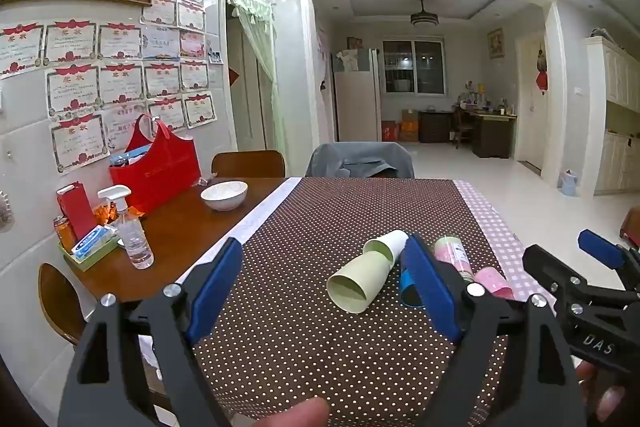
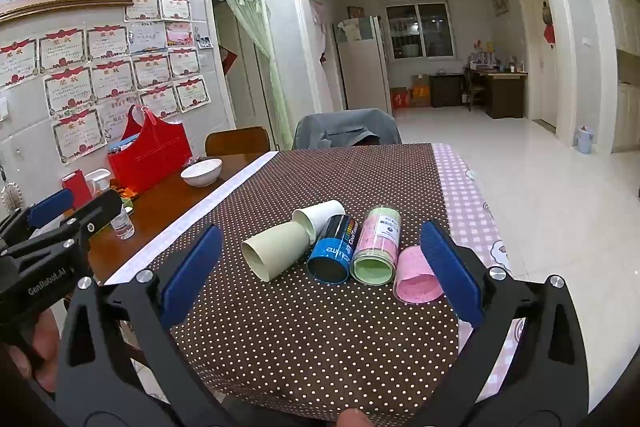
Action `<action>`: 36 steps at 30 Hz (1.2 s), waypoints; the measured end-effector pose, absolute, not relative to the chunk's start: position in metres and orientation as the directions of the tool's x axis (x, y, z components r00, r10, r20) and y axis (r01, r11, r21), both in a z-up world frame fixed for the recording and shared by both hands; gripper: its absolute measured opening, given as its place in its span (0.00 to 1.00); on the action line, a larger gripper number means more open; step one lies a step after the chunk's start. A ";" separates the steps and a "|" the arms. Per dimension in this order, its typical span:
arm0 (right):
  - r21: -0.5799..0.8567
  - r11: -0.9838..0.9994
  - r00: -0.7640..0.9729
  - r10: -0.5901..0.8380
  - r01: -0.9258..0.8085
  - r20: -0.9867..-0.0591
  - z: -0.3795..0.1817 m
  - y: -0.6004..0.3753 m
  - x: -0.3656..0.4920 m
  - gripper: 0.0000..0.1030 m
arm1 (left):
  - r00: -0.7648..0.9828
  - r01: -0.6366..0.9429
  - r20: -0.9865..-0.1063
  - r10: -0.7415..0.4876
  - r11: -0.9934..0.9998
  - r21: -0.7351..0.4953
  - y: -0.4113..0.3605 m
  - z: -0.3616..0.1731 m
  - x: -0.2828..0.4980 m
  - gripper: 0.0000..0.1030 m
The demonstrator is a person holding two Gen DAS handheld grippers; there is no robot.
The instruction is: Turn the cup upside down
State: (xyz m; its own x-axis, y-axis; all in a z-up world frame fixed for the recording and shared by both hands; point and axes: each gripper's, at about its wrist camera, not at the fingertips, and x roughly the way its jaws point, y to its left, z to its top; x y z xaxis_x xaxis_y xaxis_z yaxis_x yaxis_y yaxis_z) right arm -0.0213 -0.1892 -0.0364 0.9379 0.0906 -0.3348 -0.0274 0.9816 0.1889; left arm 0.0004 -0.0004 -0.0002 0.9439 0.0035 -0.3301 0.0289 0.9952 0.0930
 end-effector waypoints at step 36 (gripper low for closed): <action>0.192 0.981 0.916 0.072 0.005 -0.394 -0.057 -0.211 0.010 0.94 | 0.910 0.024 -0.415 0.022 0.994 0.107 0.002 -0.026 0.037 0.80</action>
